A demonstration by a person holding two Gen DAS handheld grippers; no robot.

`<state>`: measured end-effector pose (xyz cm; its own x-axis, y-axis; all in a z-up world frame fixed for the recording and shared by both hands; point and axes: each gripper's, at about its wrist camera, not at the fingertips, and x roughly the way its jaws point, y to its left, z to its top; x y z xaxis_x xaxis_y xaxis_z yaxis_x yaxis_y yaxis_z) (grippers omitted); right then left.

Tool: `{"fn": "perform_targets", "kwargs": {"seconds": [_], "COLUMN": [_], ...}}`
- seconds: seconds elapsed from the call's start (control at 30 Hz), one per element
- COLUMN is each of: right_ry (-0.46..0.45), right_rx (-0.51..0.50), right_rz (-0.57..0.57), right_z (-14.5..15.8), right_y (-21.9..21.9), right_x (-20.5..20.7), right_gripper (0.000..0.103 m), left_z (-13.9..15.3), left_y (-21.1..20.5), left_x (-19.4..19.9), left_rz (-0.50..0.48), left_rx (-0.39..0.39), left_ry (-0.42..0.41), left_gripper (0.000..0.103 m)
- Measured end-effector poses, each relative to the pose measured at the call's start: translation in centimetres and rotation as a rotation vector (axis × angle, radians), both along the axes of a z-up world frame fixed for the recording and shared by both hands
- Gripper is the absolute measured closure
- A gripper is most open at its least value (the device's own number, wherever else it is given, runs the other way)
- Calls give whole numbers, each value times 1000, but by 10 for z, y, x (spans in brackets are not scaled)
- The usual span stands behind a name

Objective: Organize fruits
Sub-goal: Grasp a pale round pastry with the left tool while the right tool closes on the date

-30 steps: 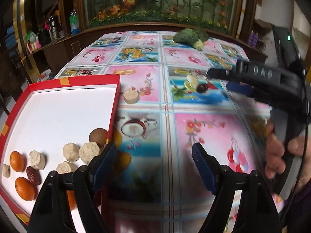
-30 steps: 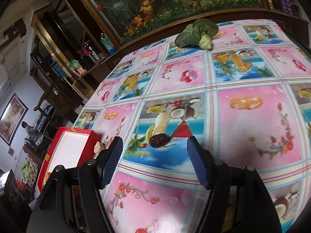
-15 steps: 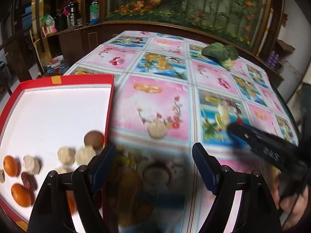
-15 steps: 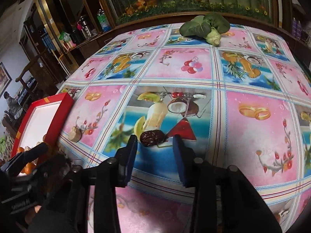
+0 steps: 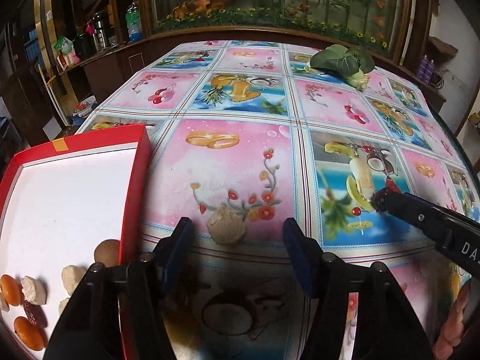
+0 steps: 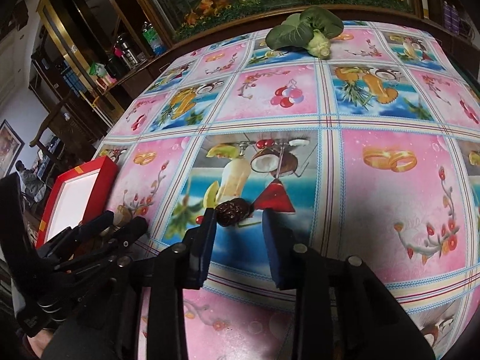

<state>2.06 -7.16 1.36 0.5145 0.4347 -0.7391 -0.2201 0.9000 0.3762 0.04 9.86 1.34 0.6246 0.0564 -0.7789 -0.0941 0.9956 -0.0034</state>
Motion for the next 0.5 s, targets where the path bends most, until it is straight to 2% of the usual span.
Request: {"fn": "perform_targets", "kwargs": {"seconds": [0.07,0.13,0.27,0.33,0.43,0.5], "right_ry": [-4,-11,-16,-11,-12,-11], "right_rx": [6,19,25,31,39,46], "right_rz": [-11,-21,-36,-42,-50,-50], "right_z": [2,4,7,6,6,7], "right_y": [-2,-4,-7,-10,-13,-14], "right_x": [0,-1,-1,1,1,0], "right_gripper": [69,69,69,69,69,69], "left_z": [0,1,1,2,3,3], "left_y": [2,4,3,-1,-8,-6], "left_x": [1,1,1,0,-3,-5], "left_rz": [5,19,18,12,-8,-19], "left_rx": [-4,1,11,32,44,15], "left_ry": [-3,-8,-10,-12,-9,-7], "left_gripper": [47,58,66,79,79,79]}}
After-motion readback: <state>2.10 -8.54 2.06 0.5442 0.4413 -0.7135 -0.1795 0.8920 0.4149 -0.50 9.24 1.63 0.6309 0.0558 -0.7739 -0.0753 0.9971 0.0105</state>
